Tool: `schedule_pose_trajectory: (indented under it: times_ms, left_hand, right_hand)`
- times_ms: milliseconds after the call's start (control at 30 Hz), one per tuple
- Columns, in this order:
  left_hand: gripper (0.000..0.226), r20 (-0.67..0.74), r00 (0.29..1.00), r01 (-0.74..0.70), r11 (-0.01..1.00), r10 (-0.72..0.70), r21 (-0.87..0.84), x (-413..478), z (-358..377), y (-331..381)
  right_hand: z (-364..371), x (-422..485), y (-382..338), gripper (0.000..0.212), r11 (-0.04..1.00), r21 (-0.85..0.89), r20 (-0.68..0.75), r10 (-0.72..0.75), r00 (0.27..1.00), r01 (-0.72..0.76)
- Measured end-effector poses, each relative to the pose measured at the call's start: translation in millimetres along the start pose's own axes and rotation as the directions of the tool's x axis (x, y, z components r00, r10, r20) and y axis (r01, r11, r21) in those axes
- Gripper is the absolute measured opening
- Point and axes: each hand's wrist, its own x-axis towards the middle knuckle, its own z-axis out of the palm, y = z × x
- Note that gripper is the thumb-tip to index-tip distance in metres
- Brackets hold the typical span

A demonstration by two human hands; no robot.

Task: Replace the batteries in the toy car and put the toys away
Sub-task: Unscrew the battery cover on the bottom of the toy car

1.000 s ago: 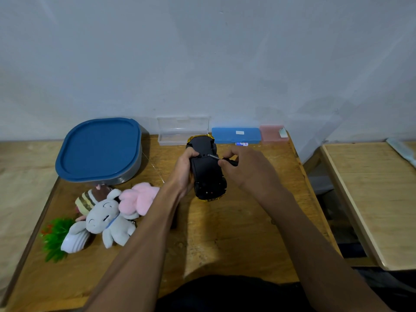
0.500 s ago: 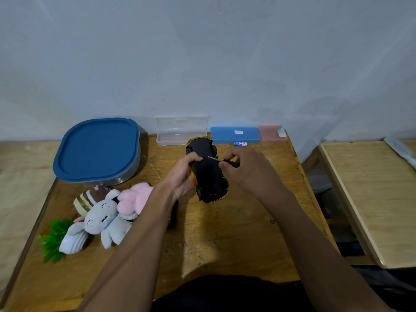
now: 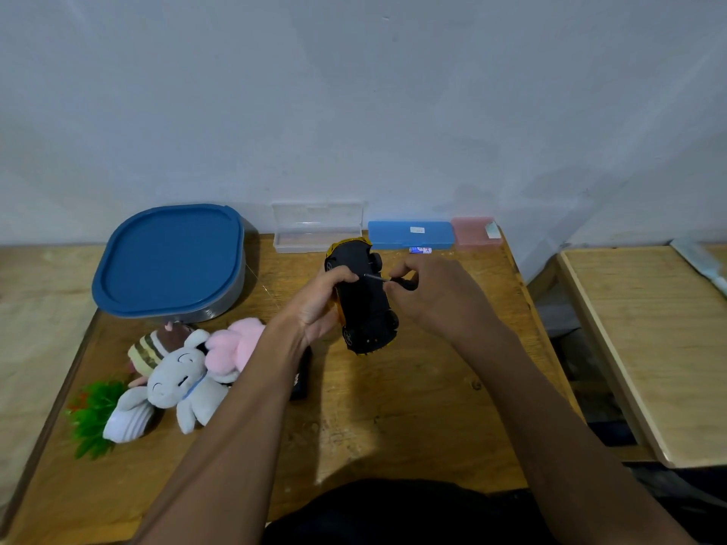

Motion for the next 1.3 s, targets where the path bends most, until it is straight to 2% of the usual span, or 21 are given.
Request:
schedule_pose_trajectory:
  times_ms: [100,267,467,667,800,867,933,1067,1167,1300]
  left_hand:
    - [0.046,0.059,0.998,-0.001,0.999,0.004,-0.043,1.3,2.1,-0.9]
    - [0.068,0.0,0.998,-0.056,0.998,0.056,0.019,5.2,1.3,-3.4]
    - [0.086,-0.08,0.994,-0.077,0.996,0.074,-0.038,9.5,-4.4,-3.4]
    - [0.092,-0.16,0.985,-0.049,0.997,0.057,0.058,11.1,-10.5,-3.7]
    - [0.095,-0.156,0.986,-0.043,0.997,0.053,0.068,8.9,-10.4,-3.6]
    - [0.089,-0.113,0.992,-0.049,0.998,0.054,0.049,6.1,-8.8,-1.2]
    - [0.074,-0.054,0.997,-0.056,0.998,0.057,0.026,4.1,-6.2,1.0]
    - [0.045,0.007,0.998,-0.061,0.995,0.062,-0.084,0.2,1.5,4.9]
    - [0.041,0.014,0.997,-0.077,0.995,0.078,-0.064,-0.7,3.4,4.4]
    - [0.038,-0.004,0.997,-0.072,0.997,0.072,-0.007,0.0,2.9,0.5]
  right_hand:
    - [-1.6,1.4,-3.3,0.02,1.0,-0.005,-0.045,0.009,0.999,-0.009]
    - [-5.2,4.0,-9.8,0.024,0.999,-0.039,-0.022,-0.02,1.0,0.019]
    - [-6.6,3.9,-12.6,0.024,0.999,-0.019,-0.066,-0.039,0.997,0.038]
    - [-9.6,2.0,-15.3,0.024,0.978,-0.178,-0.101,-0.127,0.987,0.108]
    - [-6.9,7.2,-16.9,0.024,0.966,-0.228,-0.069,-0.141,0.988,0.122]
    - [-7.0,8.5,-18.0,0.026,0.977,-0.185,-0.057,-0.117,0.991,0.105]
    - [-6.3,11.2,-18.4,0.034,0.987,-0.148,-0.053,-0.067,0.996,0.059]
    - [-2.9,20.0,-17.2,0.039,0.98,-0.199,-0.111,0.009,0.994,-0.031]
    - [-7.6,18.3,-18.6,0.035,0.965,-0.261,-0.151,-0.058,0.987,0.017]
    - [-12.4,11.3,-23.3,0.012,0.956,-0.259,-0.163,-0.181,0.97,0.135]
